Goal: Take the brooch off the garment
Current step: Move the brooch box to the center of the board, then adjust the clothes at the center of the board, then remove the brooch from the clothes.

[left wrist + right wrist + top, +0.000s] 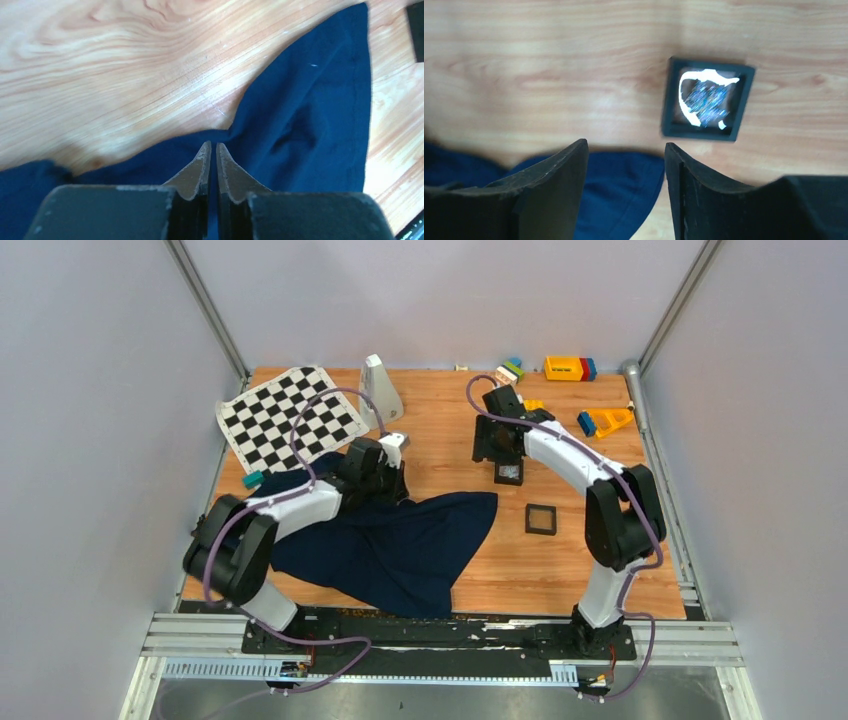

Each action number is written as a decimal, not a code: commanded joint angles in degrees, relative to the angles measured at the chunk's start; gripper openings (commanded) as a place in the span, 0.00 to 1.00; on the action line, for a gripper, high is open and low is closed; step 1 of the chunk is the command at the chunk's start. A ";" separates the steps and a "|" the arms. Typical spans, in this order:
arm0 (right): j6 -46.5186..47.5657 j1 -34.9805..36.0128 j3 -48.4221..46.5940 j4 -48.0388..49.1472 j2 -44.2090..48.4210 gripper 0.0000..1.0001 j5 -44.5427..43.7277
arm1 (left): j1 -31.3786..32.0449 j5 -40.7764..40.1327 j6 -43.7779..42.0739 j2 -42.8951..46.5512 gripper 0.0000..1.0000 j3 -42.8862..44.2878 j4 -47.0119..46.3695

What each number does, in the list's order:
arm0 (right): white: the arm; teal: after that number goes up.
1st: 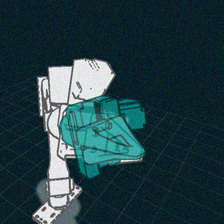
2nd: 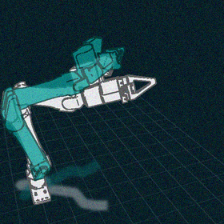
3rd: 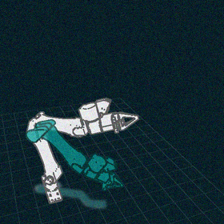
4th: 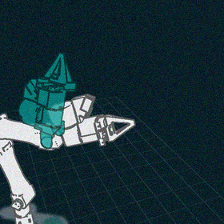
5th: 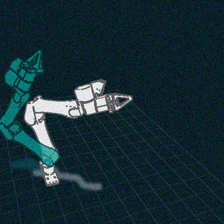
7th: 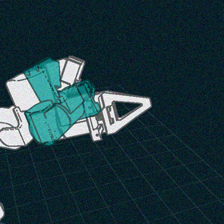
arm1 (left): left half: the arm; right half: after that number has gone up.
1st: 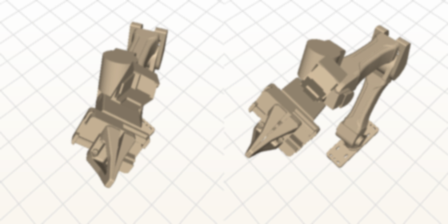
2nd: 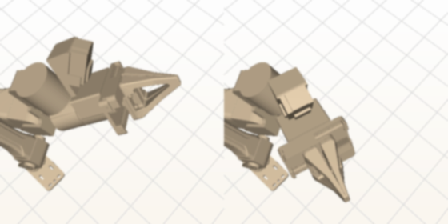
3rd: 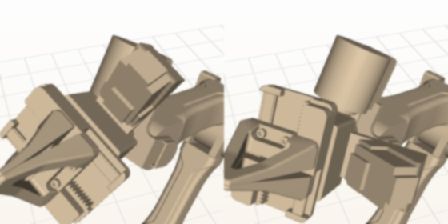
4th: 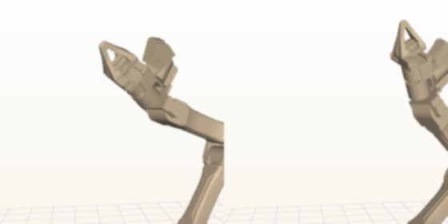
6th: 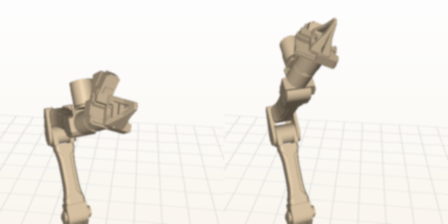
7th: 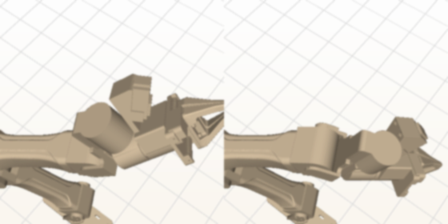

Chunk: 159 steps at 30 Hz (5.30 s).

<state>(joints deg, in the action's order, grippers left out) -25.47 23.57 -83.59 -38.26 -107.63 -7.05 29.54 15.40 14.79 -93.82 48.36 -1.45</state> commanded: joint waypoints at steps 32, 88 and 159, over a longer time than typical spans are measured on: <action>4.45 14.40 10.43 13.68 -1.14 0.00 -0.89 | -25.93 -13.06 20.70 41.23 0.77 -13.80 19.96; 5.36 23.71 -3.16 33.34 -11.18 0.52 26.99 | -33.23 9.27 17.66 14.30 0.33 -12.83 -3.52; -33.32 23.72 36.15 86.42 17.99 0.40 55.55 | -18.04 37.33 12.87 62.33 0.00 -5.74 22.34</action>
<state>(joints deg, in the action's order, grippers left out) -55.29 47.09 -46.54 41.15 -88.29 47.24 10.92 52.53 26.96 -33.45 42.35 24.64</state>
